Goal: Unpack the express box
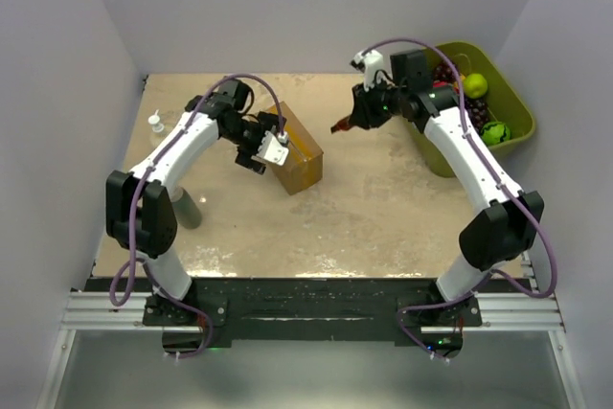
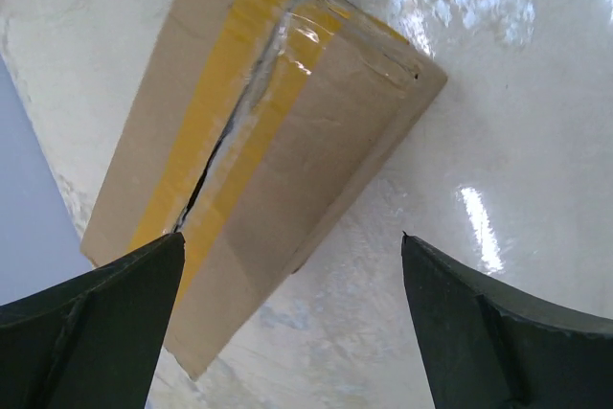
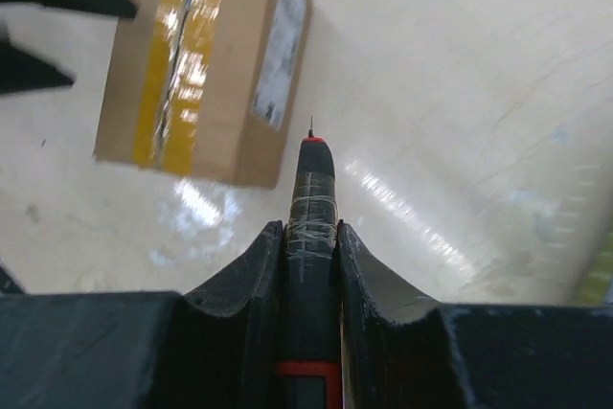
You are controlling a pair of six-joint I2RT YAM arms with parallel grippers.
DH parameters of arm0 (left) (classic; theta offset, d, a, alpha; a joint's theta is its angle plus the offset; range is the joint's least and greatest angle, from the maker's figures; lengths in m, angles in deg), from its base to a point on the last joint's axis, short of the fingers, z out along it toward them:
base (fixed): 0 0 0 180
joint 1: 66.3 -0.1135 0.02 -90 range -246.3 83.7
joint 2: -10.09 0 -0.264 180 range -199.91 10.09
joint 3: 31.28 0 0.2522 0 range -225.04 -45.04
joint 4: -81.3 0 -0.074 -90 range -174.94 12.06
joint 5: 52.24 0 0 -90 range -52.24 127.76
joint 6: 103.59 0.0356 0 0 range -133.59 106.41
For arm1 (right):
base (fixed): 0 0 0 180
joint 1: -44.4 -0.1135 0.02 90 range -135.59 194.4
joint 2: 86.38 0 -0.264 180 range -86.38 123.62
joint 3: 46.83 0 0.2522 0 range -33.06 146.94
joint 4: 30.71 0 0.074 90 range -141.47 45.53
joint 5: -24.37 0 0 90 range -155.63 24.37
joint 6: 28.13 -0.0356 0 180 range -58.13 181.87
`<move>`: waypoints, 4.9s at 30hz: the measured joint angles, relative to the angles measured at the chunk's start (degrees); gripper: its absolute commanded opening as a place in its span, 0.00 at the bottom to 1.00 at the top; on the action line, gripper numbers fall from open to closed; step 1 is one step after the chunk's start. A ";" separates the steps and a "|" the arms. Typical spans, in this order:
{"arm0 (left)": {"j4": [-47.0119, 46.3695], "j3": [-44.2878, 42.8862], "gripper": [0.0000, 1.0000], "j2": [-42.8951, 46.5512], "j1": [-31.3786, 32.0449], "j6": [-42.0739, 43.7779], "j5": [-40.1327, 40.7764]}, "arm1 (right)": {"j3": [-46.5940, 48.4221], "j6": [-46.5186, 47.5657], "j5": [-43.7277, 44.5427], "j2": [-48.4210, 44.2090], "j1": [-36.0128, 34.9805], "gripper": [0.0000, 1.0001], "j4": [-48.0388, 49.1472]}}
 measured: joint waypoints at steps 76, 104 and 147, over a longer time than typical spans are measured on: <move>-35.30 14.21 1.00 0.37 -12.33 -100.13 -2.05 | 1.79 -9.03 7.56 11.98 -2.58 0.00 2.69; -21.03 -36.35 1.00 -30.73 0.70 -73.55 -9.20 | -9.38 -26.53 -25.40 7.48 12.50 0.00 23.78; -9.44 -31.23 0.86 -35.69 -1.64 -69.44 -28.65 | -48.24 -75.23 -28.24 4.15 22.03 0.00 77.94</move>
